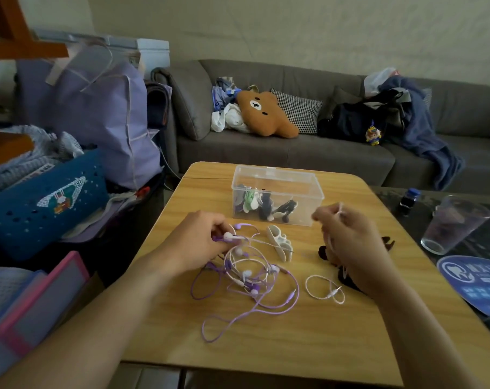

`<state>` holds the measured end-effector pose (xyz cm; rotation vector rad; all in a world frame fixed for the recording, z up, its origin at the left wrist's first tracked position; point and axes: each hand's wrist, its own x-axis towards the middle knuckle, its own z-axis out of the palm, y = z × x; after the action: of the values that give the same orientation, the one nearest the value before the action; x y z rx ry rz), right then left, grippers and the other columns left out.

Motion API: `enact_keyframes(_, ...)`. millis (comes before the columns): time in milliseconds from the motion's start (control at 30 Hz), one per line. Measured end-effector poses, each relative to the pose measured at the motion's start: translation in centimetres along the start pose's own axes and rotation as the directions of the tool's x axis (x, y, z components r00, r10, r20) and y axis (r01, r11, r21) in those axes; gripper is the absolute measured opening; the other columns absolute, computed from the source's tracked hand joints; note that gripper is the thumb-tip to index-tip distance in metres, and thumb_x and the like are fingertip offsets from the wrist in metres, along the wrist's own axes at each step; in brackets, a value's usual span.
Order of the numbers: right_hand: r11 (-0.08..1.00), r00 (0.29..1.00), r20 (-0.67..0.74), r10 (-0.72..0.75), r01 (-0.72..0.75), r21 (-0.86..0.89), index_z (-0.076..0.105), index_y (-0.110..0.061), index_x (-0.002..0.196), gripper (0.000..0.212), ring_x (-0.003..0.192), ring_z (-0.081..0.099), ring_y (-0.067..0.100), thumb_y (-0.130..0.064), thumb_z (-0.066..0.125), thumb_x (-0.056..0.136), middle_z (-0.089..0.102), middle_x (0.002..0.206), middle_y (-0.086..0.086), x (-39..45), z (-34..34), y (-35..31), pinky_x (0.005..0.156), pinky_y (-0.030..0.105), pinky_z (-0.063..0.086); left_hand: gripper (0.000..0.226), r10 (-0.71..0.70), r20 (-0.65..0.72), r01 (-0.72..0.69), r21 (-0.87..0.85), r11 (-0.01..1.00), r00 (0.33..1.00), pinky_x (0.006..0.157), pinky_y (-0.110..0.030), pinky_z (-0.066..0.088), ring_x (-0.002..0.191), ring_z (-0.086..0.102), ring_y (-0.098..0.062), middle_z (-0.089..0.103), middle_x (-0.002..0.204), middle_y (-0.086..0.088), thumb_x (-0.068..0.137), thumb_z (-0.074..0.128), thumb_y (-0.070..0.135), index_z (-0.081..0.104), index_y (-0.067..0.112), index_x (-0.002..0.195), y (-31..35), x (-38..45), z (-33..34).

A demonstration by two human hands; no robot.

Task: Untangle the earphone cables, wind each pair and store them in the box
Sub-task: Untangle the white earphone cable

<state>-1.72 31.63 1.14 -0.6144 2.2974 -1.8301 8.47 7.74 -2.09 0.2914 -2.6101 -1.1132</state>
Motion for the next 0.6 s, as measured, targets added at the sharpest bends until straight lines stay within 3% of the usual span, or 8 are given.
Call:
enact_keyframes(133,0.873,0.946,0.325,0.009,0.151,-0.464,0.075,-0.033,0.091,0.016,0.063,0.06,0.005,-0.047,0.073,0.083,0.071,0.074,-0.008,-0.6,1.1,0.4,0.056,0.014,0.044,0.012,0.035,0.041,-0.036,0.023,0.999,0.999,0.067,-0.031,0.056,0.07,0.066,-0.008,0.069,0.078,0.006,0.08,0.08,0.024,0.073,0.029,0.088,-0.1,0.0,-0.2)
enact_keyframes(200,0.821,0.906,0.414,0.084,0.173,-0.545,0.076,-0.038,0.095,0.024,0.08,0.063,-0.006,-0.051,0.079,0.076,0.073,0.085,-0.016,-0.8,1.6,0.5,0.066,0.011,0.044,0.012,0.057,0.087,-0.059,0.013,0.998,0.995,0.067,-0.031,0.055,0.067,0.064,-0.005,0.069,0.081,0.008,0.081,0.08,0.021,0.076,0.029,0.089,0.0,0.1,-0.3)
enact_keyframes(233,0.814,0.892,0.439,0.104,0.177,-0.554,0.077,-0.037,0.095,0.023,0.079,0.062,-0.008,-0.049,0.08,0.075,0.073,0.084,-0.017,-0.9,1.9,0.6,0.066,0.012,0.044,0.011,0.061,0.112,-0.061,-0.004,0.998,0.992,0.065,-0.03,0.055,0.064,0.063,-0.004,0.069,0.082,0.009,0.081,0.08,0.02,0.076,0.028,0.088,0.1,0.0,-0.3)
enact_keyframes(300,0.827,0.89,0.445,0.095,0.178,-0.534,0.079,-0.032,0.088,0.013,0.065,0.059,-0.008,-0.041,0.08,0.08,0.073,0.074,-0.014,-0.8,2.1,0.7,0.06,0.011,0.041,0.011,0.064,0.139,-0.059,-0.037,0.998,0.988,0.063,-0.034,0.057,0.063,0.065,-0.011,0.069,0.088,0.008,0.08,0.081,0.021,0.075,0.027,0.086,0.1,0.1,-0.4)
enact_keyframes(367,0.828,0.932,0.361,0.027,0.181,-0.53,0.079,-0.027,0.083,0.009,0.056,0.055,-0.01,-0.036,0.078,0.083,0.07,0.066,-0.014,-0.5,1.9,0.9,0.051,0.01,0.038,0.013,0.08,0.129,-0.078,-0.02,0.997,0.988,0.069,-0.04,0.058,0.071,0.065,-0.021,0.066,0.099,0.01,0.077,0.083,0.024,0.073,0.028,0.084,-0.2,0.1,-0.3)
enact_keyframes(467,0.88,0.978,0.2,-0.055,0.142,-0.453,0.078,-0.025,0.082,0.008,0.047,0.052,-0.004,-0.031,0.076,0.086,0.072,0.066,-0.009,-0.1,1.5,1.1,0.045,0.012,0.038,0.018,0.085,0.106,-0.085,-0.003,0.996,0.991,0.061,-0.034,0.052,0.063,0.057,-0.013,0.062,0.092,0.008,0.078,0.083,0.028,0.069,0.025,0.089,-0.6,0.0,-0.2)
enact_keyframes(533,0.947,0.99,0.137,-0.014,0.057,-0.316,0.078,-0.021,0.084,0.009,0.044,0.048,0.0,-0.029,0.075,0.087,0.074,0.068,-0.003,0.0,1.4,1.3,0.044,0.016,0.038,0.018,0.081,0.122,-0.082,0.004,0.997,0.989,0.056,-0.033,0.051,0.057,0.055,-0.01,0.063,0.078,0.004,0.083,0.079,0.025,0.065,0.026,0.093,-0.7,-0.1,-0.2)
enact_keyframes(600,0.993,0.992,0.074,0.1,-0.095,-0.068,0.077,-0.011,0.091,0.013,0.045,0.042,0.01,-0.023,0.074,0.088,0.071,0.066,0.002,0.2,1.2,1.4,0.043,0.023,0.033,0.019,0.088,0.139,-0.09,0.009,0.996,0.986,0.061,-0.04,0.055,0.063,0.06,-0.022,0.068,0.086,0.001,0.087,0.074,0.017,0.061,0.03,0.094,-0.7,-0.1,-0.2)
